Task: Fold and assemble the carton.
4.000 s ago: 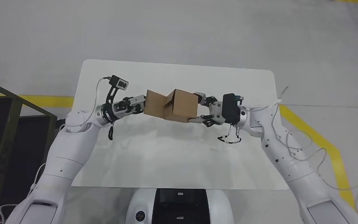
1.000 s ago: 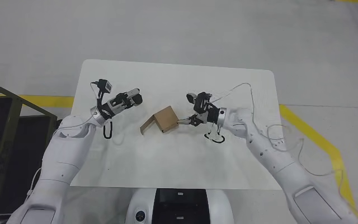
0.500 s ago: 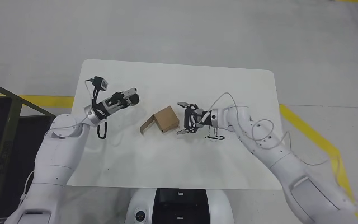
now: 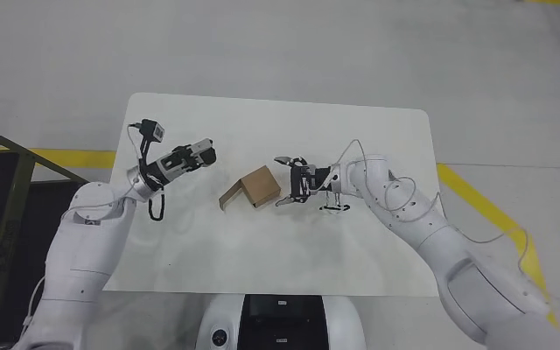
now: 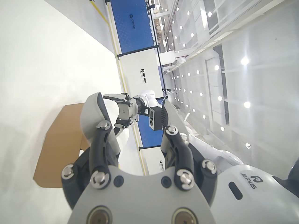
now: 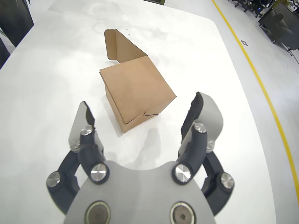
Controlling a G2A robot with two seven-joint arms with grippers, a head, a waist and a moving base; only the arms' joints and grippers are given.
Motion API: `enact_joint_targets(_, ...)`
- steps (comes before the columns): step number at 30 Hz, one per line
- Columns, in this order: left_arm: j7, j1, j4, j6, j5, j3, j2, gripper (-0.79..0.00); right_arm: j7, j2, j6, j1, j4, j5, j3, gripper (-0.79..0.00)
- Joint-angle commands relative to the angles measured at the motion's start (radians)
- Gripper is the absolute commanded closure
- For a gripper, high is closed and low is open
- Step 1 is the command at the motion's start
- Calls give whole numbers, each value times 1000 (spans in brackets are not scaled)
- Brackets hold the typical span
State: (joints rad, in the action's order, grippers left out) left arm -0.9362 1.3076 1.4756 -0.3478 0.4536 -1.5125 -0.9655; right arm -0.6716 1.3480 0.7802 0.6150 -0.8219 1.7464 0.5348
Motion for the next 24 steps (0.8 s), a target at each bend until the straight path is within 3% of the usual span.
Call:
enact_joint_targets(1, 0, 3, 21, -4, -2, 4, -1, -449, 1, 0, 0, 0, 0, 0, 0, -785)
enact_joint_targets(7, 21, 35, 43, -11, -4, -8, -1, -563, 1, 0, 0, 0, 0, 0, 0, -785)
enact_joint_targets(8, 32, 41, 33, -11, -17, -17, 1, -622, 12, 0, -21, 13, -1, -10, 5, -785)
enact_joint_targets(9, 45, 46, 24, -9, -15, -26, 1, -748, 21, -1, -36, 24, -1, -29, 14, -785)
enact_joint_targets(10, 51, 51, 12, -2, 1, -34, 1, -785, 30, 0, -38, 30, -4, -43, 19, -785)
enact_joint_targets(24, 43, 92, -6, -16, 4, -136, 14, -785, 53, 49, -25, -17, 34, -35, -22, -785)
